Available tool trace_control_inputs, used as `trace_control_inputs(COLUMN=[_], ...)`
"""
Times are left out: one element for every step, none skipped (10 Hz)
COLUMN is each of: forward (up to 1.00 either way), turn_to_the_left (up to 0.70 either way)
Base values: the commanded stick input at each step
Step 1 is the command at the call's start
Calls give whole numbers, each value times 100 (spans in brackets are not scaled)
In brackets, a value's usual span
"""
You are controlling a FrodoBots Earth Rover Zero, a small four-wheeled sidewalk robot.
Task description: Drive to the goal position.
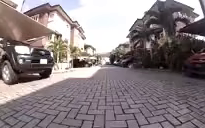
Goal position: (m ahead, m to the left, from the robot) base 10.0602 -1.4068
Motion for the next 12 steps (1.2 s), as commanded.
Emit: trace_control_inputs(forward=[69,69,69,69,69,69,69,69,69,69,69,69], turn_to_the_left=[3,3,3,3,3,3,3,3,3,3,3,3])
